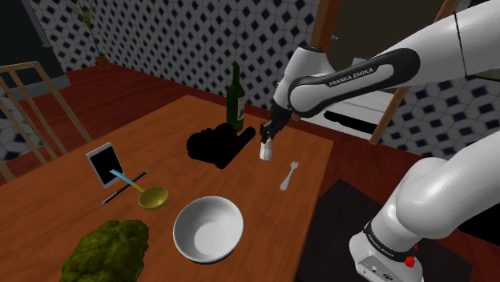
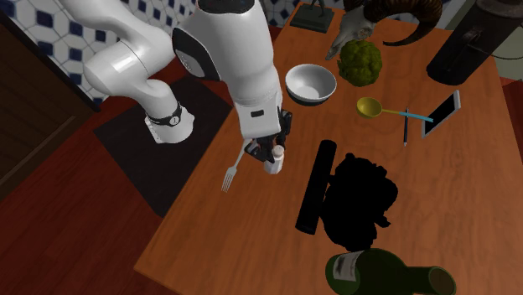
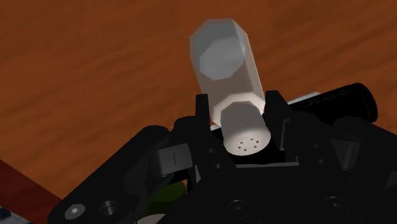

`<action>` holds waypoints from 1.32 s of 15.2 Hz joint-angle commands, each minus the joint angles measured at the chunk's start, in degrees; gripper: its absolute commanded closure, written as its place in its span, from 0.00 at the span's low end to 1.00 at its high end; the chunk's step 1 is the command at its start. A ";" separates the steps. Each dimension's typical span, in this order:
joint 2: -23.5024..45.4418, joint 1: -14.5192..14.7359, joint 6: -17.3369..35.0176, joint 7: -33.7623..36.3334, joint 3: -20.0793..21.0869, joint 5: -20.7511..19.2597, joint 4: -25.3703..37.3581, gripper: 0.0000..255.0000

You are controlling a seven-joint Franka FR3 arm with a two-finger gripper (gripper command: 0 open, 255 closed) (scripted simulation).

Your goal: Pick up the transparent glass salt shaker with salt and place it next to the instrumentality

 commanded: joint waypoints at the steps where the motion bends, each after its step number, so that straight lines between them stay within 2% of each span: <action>1: -0.55 -0.10 -1.74 0.13 -0.06 -0.18 1.16 1.00; 20: -5.36 -0.56 -17.50 1.34 -0.49 -1.26 12.14 1.00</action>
